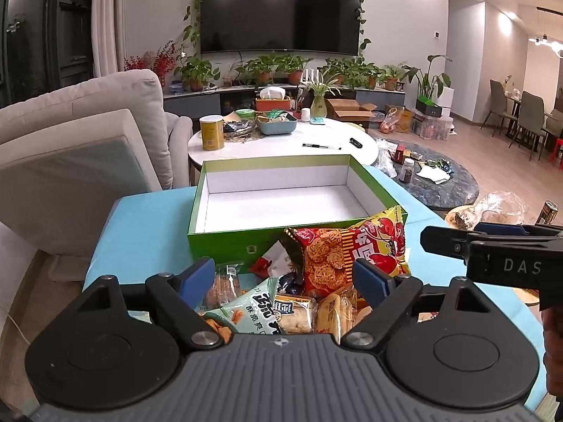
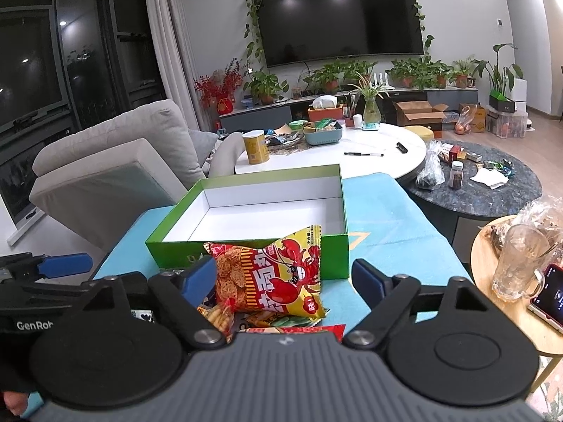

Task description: Organize snacks

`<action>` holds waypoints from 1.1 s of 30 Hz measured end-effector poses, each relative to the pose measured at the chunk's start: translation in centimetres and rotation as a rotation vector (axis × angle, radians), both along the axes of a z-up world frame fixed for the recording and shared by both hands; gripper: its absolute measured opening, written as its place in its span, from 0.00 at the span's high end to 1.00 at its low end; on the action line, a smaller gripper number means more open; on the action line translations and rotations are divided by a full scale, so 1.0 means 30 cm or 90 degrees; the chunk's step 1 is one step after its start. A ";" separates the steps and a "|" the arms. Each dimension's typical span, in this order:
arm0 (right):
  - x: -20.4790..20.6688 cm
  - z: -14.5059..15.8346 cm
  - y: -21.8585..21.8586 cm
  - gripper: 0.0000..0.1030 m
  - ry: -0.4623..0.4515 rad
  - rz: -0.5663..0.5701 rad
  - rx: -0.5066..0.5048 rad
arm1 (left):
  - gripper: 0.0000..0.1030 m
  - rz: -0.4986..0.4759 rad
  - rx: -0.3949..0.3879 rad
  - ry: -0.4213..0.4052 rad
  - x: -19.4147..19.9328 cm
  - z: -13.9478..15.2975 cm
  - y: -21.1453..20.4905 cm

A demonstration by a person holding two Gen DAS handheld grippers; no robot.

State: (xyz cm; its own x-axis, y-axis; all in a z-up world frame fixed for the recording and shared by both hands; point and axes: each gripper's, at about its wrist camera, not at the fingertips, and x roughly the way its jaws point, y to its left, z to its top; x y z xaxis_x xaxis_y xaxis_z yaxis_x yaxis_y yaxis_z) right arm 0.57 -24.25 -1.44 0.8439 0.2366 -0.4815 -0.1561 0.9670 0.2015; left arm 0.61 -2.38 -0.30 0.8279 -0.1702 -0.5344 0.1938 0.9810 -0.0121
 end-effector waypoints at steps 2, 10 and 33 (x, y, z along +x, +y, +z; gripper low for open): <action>0.002 -0.002 -0.001 0.22 0.003 0.002 0.005 | 0.18 0.003 0.001 0.001 0.005 -0.001 0.003; -0.002 -0.007 -0.003 0.22 -0.002 0.010 0.013 | 0.19 -0.001 0.001 0.006 0.020 -0.010 -0.008; 0.087 -0.040 -0.061 0.22 0.038 0.011 0.043 | 0.40 -0.082 -0.055 0.082 0.171 -0.082 -0.087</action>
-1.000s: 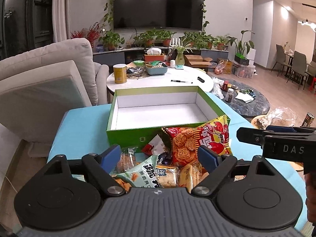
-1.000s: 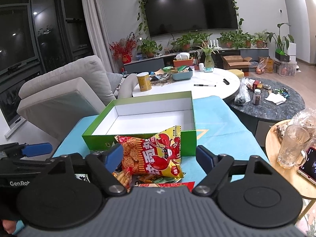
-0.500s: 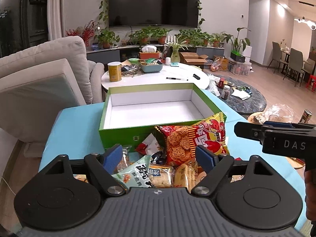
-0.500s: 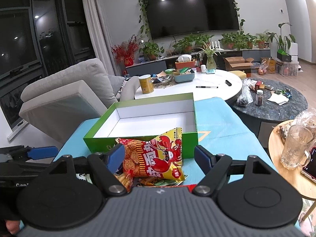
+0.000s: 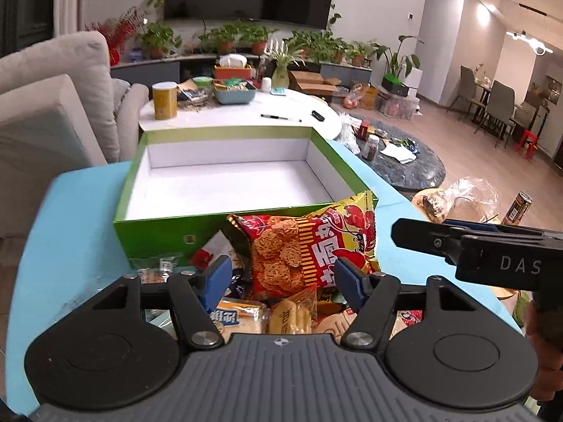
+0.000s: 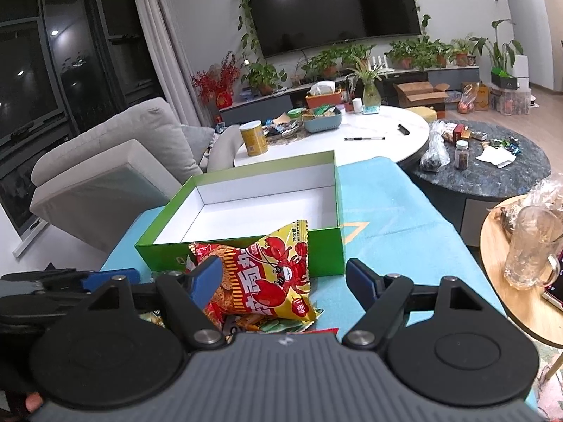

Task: Organize snacks
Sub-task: 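Grasp the red-yellow crayfish chip bag with the right gripper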

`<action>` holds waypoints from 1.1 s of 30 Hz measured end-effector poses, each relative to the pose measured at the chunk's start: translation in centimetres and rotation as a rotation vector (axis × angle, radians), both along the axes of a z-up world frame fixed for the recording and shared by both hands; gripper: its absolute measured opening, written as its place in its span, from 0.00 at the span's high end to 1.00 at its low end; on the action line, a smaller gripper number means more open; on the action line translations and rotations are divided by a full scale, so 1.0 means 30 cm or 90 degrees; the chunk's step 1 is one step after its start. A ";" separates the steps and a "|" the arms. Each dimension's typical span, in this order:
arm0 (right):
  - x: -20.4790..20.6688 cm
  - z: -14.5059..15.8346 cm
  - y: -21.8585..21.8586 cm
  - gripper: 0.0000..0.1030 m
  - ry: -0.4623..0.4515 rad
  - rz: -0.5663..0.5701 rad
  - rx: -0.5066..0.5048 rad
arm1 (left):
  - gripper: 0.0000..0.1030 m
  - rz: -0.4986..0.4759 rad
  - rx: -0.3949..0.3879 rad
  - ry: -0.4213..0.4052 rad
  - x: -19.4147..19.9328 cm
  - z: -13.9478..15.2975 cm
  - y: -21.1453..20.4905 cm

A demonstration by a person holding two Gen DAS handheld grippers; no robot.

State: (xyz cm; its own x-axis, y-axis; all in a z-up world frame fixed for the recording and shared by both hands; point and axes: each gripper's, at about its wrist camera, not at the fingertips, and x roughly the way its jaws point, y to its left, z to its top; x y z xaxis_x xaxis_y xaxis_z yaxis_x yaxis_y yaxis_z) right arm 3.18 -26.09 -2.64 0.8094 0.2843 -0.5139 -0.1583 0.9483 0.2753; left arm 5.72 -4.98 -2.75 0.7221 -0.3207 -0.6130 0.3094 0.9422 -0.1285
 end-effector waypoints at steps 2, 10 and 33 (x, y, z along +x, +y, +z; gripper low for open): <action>0.016 -0.006 -0.002 0.22 0.007 0.005 0.005 | 0.40 -0.004 -0.003 0.010 0.021 -0.013 -0.006; 0.084 -0.047 0.005 0.22 0.035 0.018 0.007 | 0.41 -0.017 -0.002 0.048 0.099 -0.060 -0.021; 0.187 -0.112 0.019 0.22 0.124 0.040 0.016 | 0.37 -0.040 -0.013 0.101 0.205 -0.144 -0.031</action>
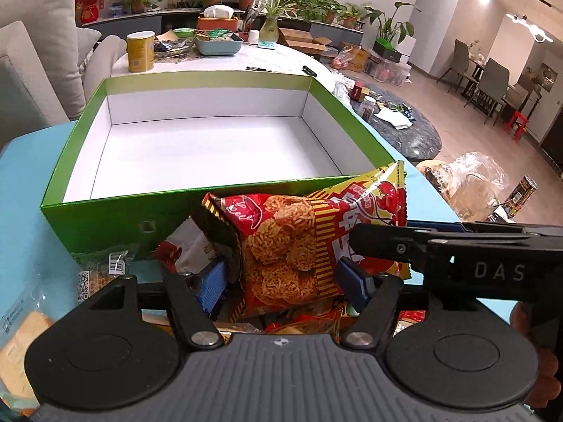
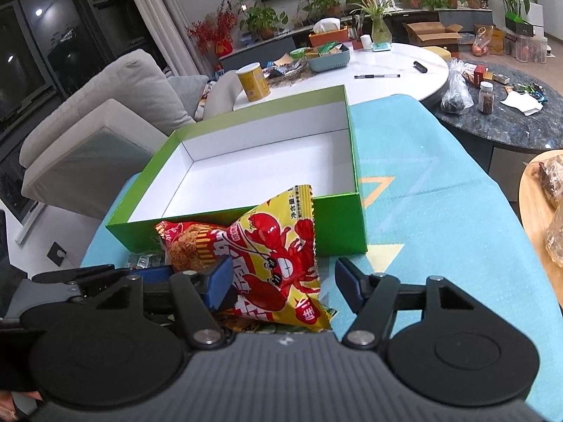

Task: Organize snacks
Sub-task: 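Grasp the red-yellow crayfish chip bag with the right gripper, then carry the crayfish chip bag into the green box and release it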

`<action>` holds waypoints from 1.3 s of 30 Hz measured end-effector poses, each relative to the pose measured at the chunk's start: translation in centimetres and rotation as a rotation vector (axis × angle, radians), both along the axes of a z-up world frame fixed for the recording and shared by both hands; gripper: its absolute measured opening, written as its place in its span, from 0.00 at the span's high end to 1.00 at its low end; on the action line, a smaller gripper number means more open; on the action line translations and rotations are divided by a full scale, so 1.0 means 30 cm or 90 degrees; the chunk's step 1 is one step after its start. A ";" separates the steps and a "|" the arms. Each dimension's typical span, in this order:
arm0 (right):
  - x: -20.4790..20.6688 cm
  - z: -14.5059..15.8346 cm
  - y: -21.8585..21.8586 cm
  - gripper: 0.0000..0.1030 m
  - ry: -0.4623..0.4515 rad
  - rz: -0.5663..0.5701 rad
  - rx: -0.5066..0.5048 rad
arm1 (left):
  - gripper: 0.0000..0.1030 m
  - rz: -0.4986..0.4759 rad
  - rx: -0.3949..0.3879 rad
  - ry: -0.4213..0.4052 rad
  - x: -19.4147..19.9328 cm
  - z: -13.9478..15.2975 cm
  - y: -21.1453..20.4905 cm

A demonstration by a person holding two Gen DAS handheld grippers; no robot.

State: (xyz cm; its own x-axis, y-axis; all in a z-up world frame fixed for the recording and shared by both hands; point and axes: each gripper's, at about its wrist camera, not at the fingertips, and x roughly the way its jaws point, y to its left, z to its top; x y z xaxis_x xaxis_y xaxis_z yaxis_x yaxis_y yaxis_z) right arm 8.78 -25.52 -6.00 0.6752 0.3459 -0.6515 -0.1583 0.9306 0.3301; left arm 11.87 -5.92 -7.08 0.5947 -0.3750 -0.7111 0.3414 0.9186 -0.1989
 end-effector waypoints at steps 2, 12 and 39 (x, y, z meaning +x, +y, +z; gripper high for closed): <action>0.010 0.000 0.005 0.22 0.000 0.009 -0.005 | 0.37 -0.007 -0.001 -0.003 0.001 -0.003 0.000; 0.056 -0.014 0.009 0.22 0.001 0.067 -0.008 | 0.38 -0.029 -0.008 -0.004 0.004 -0.012 0.001; 0.037 0.242 0.104 0.22 -0.121 0.074 0.056 | 0.50 0.010 0.046 -0.180 -0.070 0.336 0.099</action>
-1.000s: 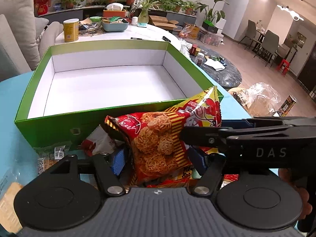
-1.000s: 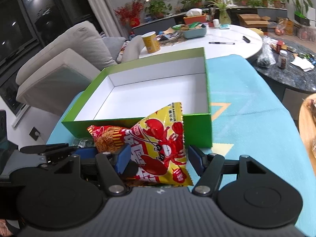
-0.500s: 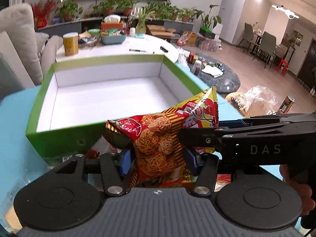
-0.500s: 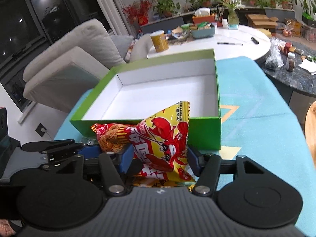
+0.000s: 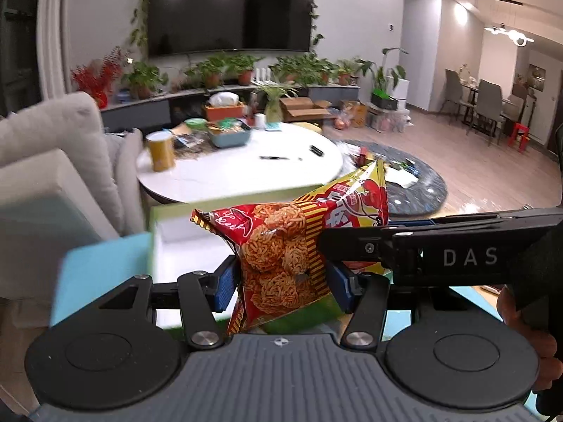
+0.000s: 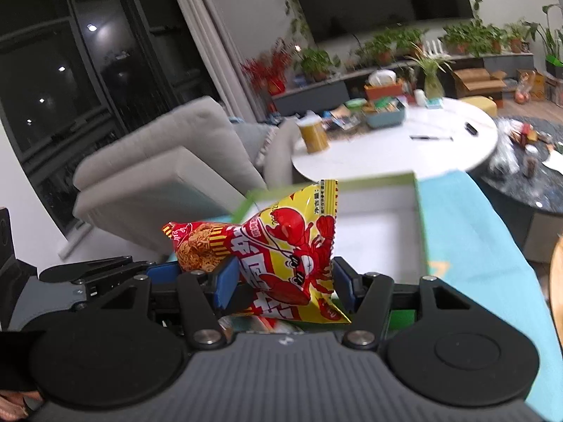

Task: Organize snacks
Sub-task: 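Carry the crayfish chip bag into the green box and release it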

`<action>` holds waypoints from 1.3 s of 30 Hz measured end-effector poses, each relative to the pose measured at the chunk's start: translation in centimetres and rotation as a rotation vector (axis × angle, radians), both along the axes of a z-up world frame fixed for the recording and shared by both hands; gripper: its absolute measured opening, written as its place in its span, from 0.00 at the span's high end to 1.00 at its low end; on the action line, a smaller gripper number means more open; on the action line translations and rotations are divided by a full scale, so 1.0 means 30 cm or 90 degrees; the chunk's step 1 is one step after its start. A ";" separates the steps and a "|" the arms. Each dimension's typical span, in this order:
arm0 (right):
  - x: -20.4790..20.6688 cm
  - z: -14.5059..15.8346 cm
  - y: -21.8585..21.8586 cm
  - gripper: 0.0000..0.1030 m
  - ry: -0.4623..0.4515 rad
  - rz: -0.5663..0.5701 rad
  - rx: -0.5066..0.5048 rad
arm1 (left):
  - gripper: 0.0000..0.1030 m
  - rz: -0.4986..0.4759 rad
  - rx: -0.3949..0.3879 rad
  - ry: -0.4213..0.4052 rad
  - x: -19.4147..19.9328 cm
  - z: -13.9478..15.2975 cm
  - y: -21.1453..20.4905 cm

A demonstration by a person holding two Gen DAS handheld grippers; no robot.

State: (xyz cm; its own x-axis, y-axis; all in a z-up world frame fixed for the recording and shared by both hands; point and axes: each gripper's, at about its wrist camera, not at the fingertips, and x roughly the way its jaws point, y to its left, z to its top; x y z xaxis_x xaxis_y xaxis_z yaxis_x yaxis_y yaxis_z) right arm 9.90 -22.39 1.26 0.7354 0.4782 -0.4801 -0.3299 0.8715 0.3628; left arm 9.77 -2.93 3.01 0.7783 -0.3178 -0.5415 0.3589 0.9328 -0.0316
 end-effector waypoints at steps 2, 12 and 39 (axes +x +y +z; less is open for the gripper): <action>0.030 0.012 0.026 0.22 -0.003 0.008 0.011 | 0.50 0.012 0.006 -0.001 0.028 0.019 0.033; 0.152 -0.043 0.107 0.22 0.046 0.015 0.047 | 0.50 0.022 0.023 0.048 0.175 -0.034 0.138; 0.266 -0.184 0.141 0.22 0.142 -0.013 0.025 | 0.50 0.007 0.031 0.147 0.316 -0.208 0.134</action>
State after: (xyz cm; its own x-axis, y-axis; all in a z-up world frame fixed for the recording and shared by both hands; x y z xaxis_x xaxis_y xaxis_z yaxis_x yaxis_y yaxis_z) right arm 17.87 -18.16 -4.25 0.6227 0.4860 -0.6132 -0.2199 0.8608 0.4589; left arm 19.24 1.10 -3.22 0.6357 -0.2793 -0.7196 0.3374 0.9390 -0.0664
